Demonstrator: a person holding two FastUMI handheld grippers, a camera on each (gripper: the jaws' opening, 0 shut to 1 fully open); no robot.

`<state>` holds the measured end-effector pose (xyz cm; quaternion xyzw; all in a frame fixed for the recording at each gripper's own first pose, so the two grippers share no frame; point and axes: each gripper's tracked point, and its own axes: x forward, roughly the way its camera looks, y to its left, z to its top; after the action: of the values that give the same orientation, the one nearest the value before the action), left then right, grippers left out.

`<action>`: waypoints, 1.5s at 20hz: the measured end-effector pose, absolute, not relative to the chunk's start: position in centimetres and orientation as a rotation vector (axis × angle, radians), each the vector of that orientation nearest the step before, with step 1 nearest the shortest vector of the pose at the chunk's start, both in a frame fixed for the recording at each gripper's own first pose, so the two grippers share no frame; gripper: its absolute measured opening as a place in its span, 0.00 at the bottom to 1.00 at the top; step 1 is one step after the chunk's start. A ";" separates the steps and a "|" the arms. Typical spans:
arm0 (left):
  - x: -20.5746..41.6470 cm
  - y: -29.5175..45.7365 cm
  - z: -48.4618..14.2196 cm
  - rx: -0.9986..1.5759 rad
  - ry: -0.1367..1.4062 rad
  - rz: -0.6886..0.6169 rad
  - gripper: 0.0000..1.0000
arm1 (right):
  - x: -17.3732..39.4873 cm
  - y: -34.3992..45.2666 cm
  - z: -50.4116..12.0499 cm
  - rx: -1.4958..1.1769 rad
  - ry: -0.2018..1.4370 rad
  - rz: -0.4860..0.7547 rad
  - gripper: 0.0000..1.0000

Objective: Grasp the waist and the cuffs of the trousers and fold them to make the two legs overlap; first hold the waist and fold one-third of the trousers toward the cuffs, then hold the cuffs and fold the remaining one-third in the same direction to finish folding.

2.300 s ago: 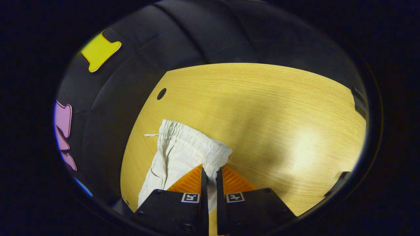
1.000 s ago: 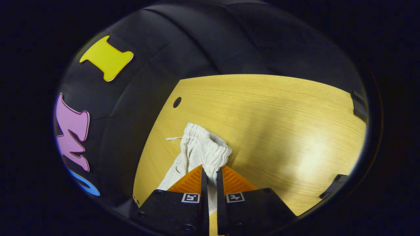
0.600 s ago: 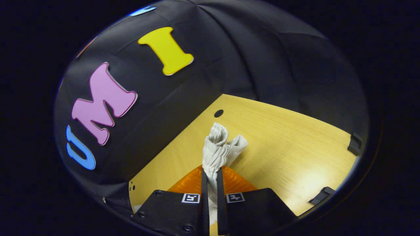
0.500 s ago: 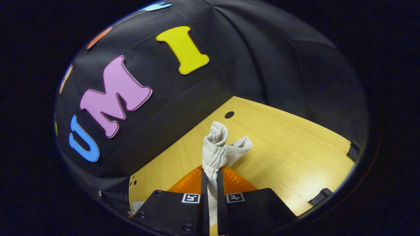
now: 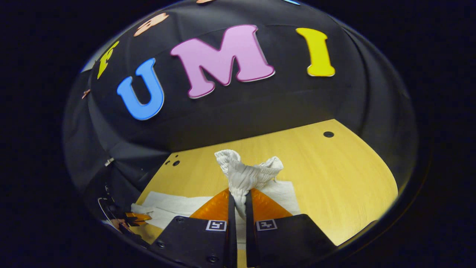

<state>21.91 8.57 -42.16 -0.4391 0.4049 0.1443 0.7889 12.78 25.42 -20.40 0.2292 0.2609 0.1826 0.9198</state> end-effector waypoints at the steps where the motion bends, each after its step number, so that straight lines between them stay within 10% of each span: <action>1: 22.0 8.6 -42.3 -0.941 0.873 0.309 0.06 | 12.5 28.0 -21.6 0.440 0.566 0.405 0.14; 9: 22.1 8.8 -42.3 -0.973 0.881 0.313 0.06 | 7.7 41.3 -30.4 0.337 0.859 0.659 0.15; 10: 22.1 8.9 -42.3 -0.971 0.881 0.313 0.06 | 6.8 41.9 -30.3 0.377 0.879 0.693 0.49; 15: 21.4 9.4 -41.8 -0.990 0.880 0.316 0.06 | 4.9 42.4 -24.0 0.719 0.853 0.854 0.63; 30: 27.6 3.8 -28.9 -0.575 0.635 0.135 0.06 | 5.3 14.0 -26.4 0.926 0.742 0.458 0.63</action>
<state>27.57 3.83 -28.94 -0.2785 0.3077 0.0652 0.9075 5.30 13.99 -26.41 0.4325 0.3467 0.2141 0.8043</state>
